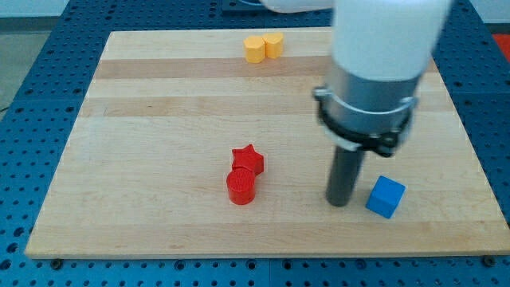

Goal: Slide the blue cube towards the bottom right corner of the board

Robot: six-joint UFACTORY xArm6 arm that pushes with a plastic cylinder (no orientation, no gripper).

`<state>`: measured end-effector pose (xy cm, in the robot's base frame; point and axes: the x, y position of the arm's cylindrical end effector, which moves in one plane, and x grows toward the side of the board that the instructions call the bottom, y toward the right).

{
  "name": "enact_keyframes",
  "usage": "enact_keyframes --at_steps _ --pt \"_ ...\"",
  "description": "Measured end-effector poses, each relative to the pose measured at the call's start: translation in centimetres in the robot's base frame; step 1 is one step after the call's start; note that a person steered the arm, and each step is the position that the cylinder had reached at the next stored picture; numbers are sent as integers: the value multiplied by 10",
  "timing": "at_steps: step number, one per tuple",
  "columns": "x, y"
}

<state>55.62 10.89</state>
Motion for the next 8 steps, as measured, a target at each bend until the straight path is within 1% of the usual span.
enact_keyframes --at_steps 1,2,4,6,7,8 --pt "1 24" --pt "1 24" --pt "1 56" --pt "1 62" --pt "1 79" --pt "1 82"
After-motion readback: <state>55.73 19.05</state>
